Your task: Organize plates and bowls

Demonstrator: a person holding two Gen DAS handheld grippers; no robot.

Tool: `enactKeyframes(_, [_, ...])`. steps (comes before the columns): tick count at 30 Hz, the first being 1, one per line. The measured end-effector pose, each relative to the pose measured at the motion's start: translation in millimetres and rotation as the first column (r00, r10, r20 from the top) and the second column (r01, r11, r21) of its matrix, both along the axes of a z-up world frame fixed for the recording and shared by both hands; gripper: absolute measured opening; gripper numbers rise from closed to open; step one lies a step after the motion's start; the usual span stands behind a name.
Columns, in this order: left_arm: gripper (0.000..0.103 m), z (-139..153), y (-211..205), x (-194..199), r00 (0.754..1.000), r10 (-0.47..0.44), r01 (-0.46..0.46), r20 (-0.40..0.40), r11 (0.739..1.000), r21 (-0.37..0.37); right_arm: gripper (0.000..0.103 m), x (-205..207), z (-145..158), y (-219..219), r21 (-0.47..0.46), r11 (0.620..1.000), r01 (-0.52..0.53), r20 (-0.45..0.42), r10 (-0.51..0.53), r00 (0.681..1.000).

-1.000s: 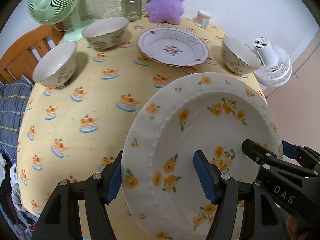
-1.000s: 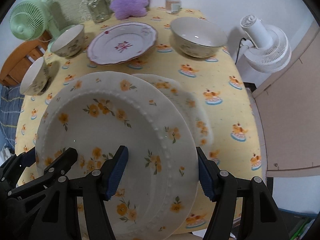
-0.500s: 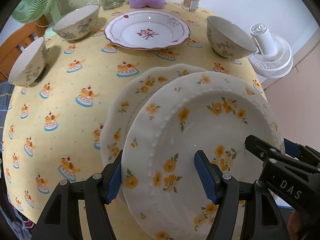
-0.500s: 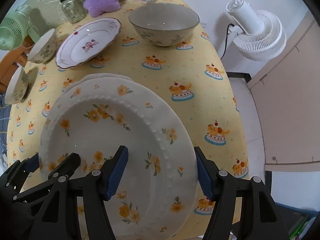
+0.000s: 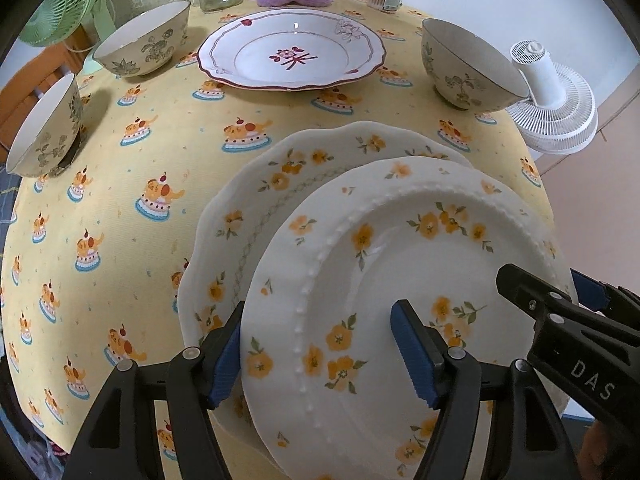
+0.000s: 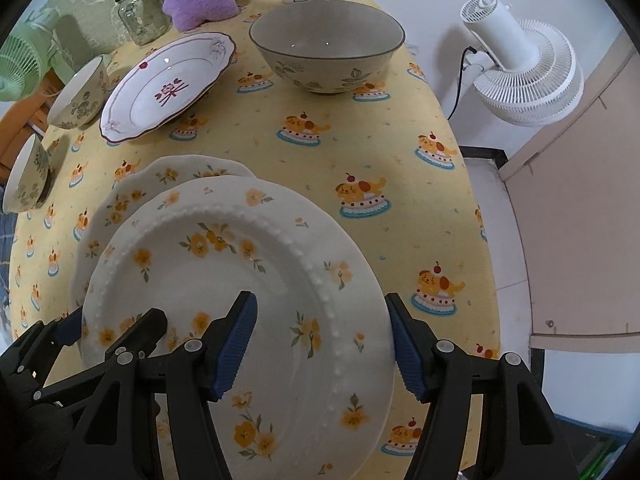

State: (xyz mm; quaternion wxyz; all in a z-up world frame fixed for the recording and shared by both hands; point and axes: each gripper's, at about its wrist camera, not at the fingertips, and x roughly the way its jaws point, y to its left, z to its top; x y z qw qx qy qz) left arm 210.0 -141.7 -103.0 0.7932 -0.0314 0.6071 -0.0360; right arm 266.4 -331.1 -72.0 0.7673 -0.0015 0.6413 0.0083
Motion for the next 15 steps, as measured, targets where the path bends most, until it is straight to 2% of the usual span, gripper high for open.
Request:
enactKeyframes(8, [0.075, -0.4, -3.5, 1.3, 1.0, -0.014, 0.014, 0.017, 1.0, 0.026, 0.067, -0.1, -1.4, 0.2, 0.001, 1.0, 0.001, 0.002, -0.001, 1.0])
enactKeyframes(15, [0.078, -1.5, -10.0, 0.3, 0.999, -0.019, 0.017, 0.03, 0.997, 0.08, 0.066, -1.2, -0.5, 1.0, -0.011, 1.0, 0.002, 0.016, -0.002, 1.0])
